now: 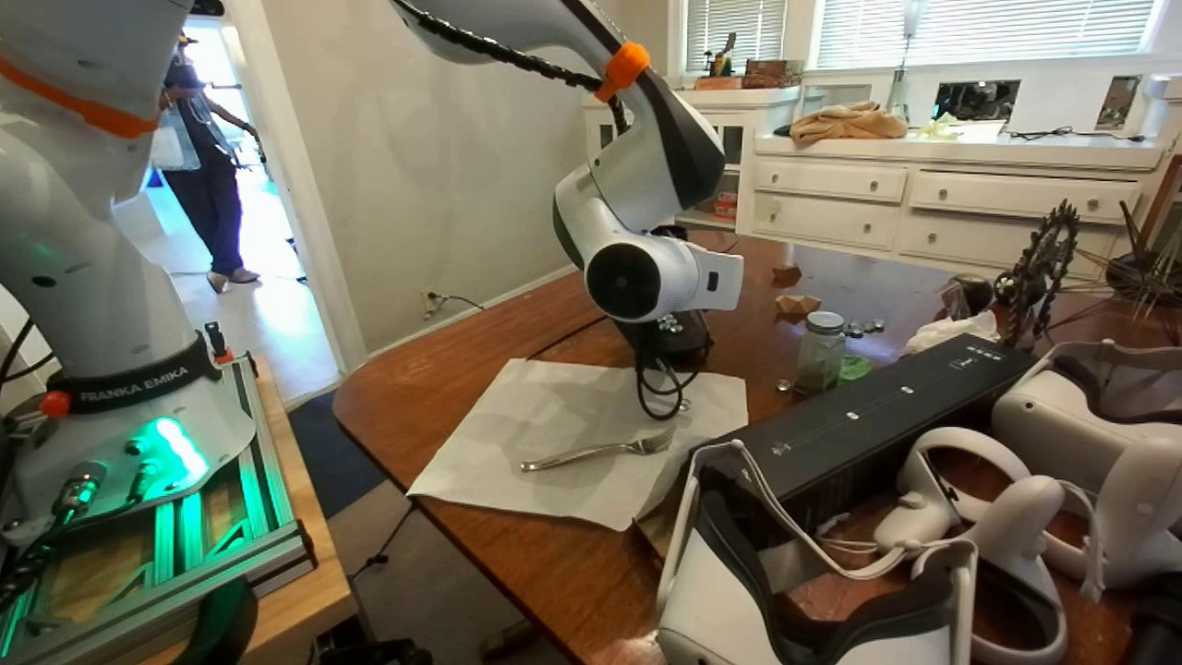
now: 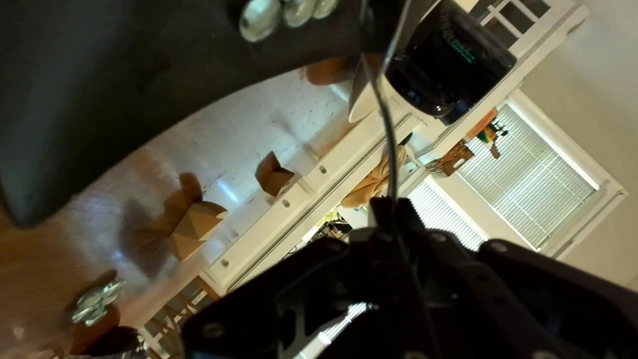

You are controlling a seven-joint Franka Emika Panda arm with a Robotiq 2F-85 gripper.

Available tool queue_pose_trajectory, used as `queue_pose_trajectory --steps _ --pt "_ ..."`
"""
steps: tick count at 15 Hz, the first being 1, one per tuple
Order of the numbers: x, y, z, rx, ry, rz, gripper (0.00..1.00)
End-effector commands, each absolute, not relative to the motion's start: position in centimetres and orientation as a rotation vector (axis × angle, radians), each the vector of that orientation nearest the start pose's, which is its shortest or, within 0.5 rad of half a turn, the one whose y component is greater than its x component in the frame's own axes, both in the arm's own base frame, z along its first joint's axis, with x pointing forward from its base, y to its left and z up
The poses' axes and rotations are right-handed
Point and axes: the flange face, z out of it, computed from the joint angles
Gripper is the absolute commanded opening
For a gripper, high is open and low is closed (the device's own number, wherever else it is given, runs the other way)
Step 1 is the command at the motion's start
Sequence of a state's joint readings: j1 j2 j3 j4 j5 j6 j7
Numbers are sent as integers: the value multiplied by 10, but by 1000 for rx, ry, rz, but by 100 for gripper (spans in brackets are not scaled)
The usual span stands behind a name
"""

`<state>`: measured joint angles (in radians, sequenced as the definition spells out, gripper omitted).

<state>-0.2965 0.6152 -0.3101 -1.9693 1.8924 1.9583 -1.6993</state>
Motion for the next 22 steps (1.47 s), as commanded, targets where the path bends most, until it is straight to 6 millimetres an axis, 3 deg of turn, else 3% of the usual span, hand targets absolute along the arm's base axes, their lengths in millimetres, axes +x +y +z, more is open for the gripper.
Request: queue_pose_trajectory --steps 1,7,14,15,22 --pt "534 -299 180 -2200 269 -1252 1" --pt "532 -315 198 -2304 139 -1316 1" --pt "532 -324 220 -2412 186 -1377 1" --pt "535 -327 213 -2384 160 -1376 6" --pt "542 -329 217 -2403 146 -1370 1"
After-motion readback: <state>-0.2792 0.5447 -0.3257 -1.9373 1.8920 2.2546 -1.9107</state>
